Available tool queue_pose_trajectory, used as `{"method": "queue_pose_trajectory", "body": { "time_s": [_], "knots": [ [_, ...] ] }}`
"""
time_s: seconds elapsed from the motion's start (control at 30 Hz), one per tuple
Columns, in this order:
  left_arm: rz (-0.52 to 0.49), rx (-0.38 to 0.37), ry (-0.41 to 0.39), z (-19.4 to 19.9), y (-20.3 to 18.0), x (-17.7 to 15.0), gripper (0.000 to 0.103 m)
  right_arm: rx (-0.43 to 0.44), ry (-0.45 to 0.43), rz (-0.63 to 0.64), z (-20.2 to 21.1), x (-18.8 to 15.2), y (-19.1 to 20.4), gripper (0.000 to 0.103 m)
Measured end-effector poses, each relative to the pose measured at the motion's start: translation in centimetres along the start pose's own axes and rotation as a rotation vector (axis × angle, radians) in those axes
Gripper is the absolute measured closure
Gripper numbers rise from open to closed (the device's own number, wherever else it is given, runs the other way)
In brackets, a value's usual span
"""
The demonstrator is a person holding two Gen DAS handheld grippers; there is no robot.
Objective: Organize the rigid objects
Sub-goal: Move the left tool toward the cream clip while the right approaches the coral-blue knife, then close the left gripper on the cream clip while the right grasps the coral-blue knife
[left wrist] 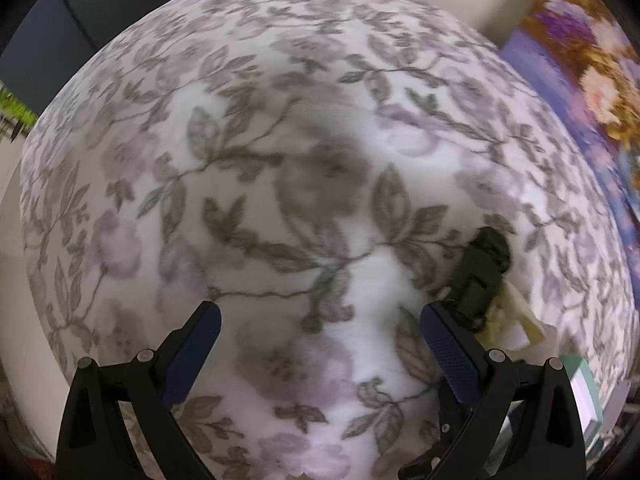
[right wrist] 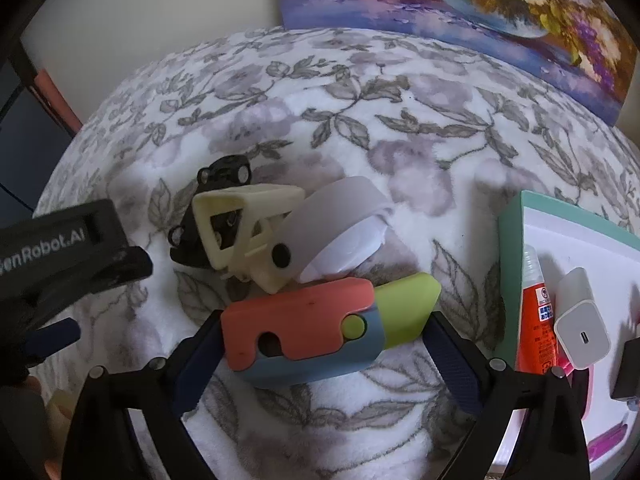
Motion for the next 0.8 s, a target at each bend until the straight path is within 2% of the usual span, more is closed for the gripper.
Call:
{"method": "queue_pose_trajectory", "body": {
  "time_s": [0.2,0.47,0.8],
  "knots": [
    [0.009,-0.059,-0.029,1.5,0.0,0.9,0.003,0.019,-0.009,-0.032,0.7,0.4,-0.8,0.01],
    [0.014,-0.071,-0.027,1.5,0.8,1.6,0.003,0.043,-0.04,-0.086,2.2,1.3,-2.1,0.01],
    [-0.035,-0.137,-0.039,2.7,-1.6,0.9,0.003,0.046,-0.094,-0.146,4.8,3.2,-4.2,0.01]
  ]
}}
Point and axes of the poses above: each gripper's, at about its wrist camera, not at the fingertips, and z roughly against the way its jaws point, y to its left, x to its top, the point moved 3 cm from there along -z, roughly the way its jaws point, and after that the axes turned 13 degrees about -y, right-handed, at the moved point
